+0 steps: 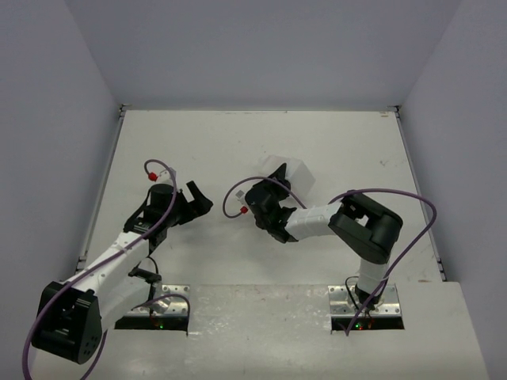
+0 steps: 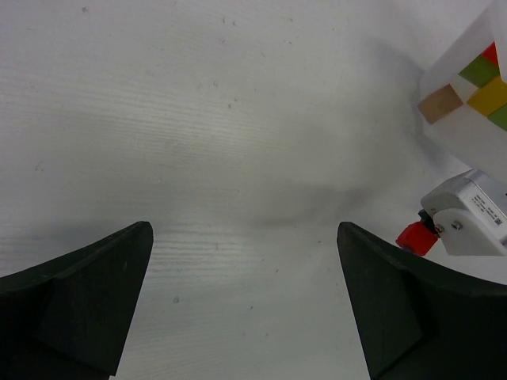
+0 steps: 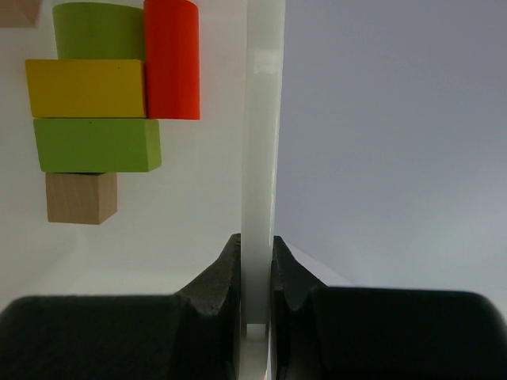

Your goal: Build the wood block tower

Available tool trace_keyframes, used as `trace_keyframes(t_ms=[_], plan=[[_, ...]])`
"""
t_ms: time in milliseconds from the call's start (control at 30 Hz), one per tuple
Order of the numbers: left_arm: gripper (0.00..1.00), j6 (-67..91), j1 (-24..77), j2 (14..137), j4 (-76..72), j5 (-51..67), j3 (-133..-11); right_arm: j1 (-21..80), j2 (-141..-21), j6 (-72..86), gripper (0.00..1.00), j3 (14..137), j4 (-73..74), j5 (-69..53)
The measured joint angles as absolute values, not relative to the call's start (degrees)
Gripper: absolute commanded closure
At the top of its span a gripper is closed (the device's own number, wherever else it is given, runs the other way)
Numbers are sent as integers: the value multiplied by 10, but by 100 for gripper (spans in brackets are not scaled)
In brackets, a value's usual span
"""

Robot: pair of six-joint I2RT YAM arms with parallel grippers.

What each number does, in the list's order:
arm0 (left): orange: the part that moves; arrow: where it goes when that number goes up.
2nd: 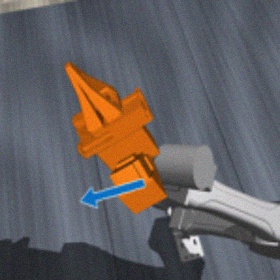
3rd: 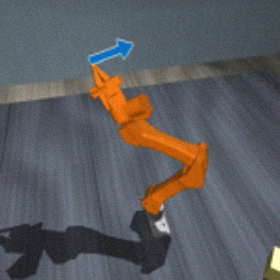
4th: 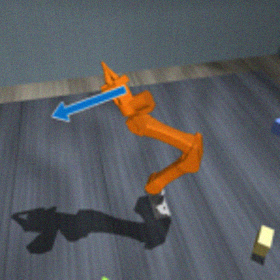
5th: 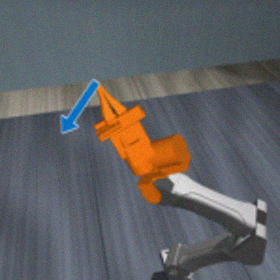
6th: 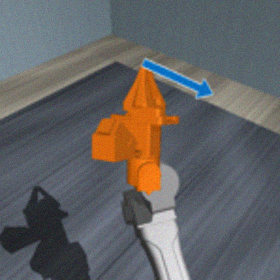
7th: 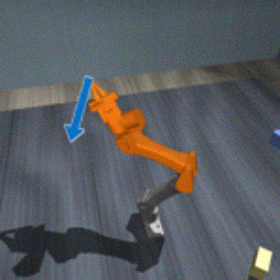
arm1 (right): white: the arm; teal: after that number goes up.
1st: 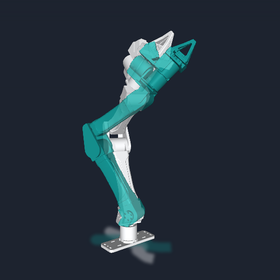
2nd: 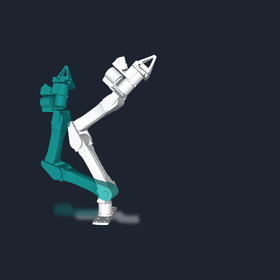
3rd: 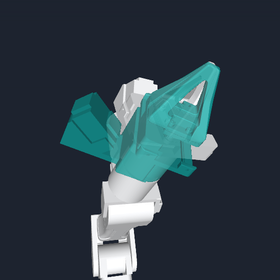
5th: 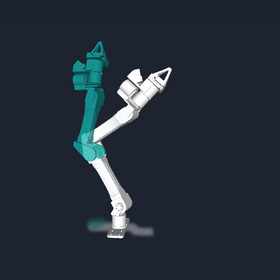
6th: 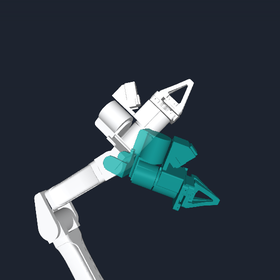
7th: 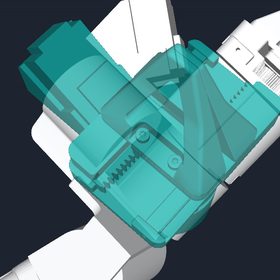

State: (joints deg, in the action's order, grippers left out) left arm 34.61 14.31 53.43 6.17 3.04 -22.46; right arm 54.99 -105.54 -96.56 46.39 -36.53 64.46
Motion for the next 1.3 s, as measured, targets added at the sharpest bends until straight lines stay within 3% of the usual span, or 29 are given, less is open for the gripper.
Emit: trace_keyframes(t_ms=[367, 1000, 1300], plan=[[0, 348, 143, 553, 61, 30, -224, 592, -1079, -959, 100, 474, -365, 690], [0, 350, 150, 612, 38, 40, -217, 603, -1085, -789, 100, 545, -167, 729], [0, 350, 150, 631, 11, 44, -217, 559, -1019, -730, 100, 546, -100, 642]])
